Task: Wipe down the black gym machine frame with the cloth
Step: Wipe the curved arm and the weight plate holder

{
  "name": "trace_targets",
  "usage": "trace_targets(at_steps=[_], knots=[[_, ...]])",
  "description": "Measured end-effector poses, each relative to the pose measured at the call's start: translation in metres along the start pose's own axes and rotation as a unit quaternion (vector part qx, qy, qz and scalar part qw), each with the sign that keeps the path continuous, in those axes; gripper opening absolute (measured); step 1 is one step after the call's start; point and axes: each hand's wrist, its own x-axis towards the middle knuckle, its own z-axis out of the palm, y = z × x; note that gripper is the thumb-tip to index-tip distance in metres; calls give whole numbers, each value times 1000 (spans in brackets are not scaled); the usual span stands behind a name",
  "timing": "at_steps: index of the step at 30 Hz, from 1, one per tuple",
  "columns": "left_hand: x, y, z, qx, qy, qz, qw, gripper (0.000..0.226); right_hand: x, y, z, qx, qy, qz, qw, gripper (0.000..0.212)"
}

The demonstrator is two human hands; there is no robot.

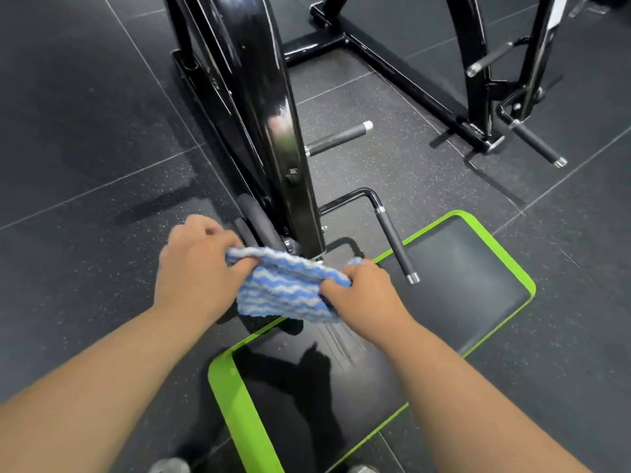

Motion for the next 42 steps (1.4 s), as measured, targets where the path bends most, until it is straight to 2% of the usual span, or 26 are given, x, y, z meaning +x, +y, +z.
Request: trace_targets(at_steps=[2,4,5,7,10,12,13,15,16,18,20,22,25,27,29,30,32,34,37,39,42], knots=[[9,-22,-7,-2,52,-21,998,24,11,-28,20,43,54,-43,997,40],[22,-45,-16,-47,45,-59,996,38,21,-59,43,92,64,-54,992,32],[29,-56,-19,-115,23,-87,989,43,26,-74,55,119,63,-48,990,29],[50,-89,-30,-277,-46,-122,952,45,43,-110,86,206,55,-8,977,25],[88,-138,-51,-424,-142,-118,887,26,84,-159,143,373,31,106,921,33],[121,-183,-65,-431,-192,-116,874,18,115,-200,187,495,-35,184,848,44],[131,-194,-72,-430,-229,-108,867,22,124,-213,199,530,-56,200,822,49],[157,-223,-88,-449,-315,-108,829,30,141,-243,227,562,-72,192,802,48],[169,-236,-97,-448,-338,-101,822,32,148,-254,238,568,-67,189,798,42],[191,-261,-109,-438,-340,-106,826,38,157,-274,255,588,-32,182,787,31],[213,-287,-117,-445,-328,-123,824,34,170,-294,270,609,-16,172,774,27],[230,-302,-121,-446,-301,-123,834,30,184,-317,276,603,-2,154,782,26],[255,-311,-115,-413,-254,-72,872,31,209,-342,278,563,18,125,817,24],[274,-312,-112,-388,-257,-61,883,41,226,-356,274,572,-1,125,810,26],[299,-312,-112,-351,-261,-62,897,53,245,-368,267,605,-51,136,783,36],[308,-312,-113,-321,-254,-59,910,51,252,-371,264,614,-77,133,774,41],[344,-312,-115,-309,-221,-49,924,33,278,-378,258,616,-95,124,772,44],[385,-311,-119,-320,-188,-46,927,17,312,-387,250,596,-72,133,788,45],[449,-308,-122,-331,-141,-20,933,21,361,-402,241,578,1,144,803,40],[484,-310,-123,-349,-116,-4,930,22,395,-414,238,580,60,119,804,19],[521,-315,-122,-387,-98,3,917,34,433,-442,231,580,84,106,803,30]])
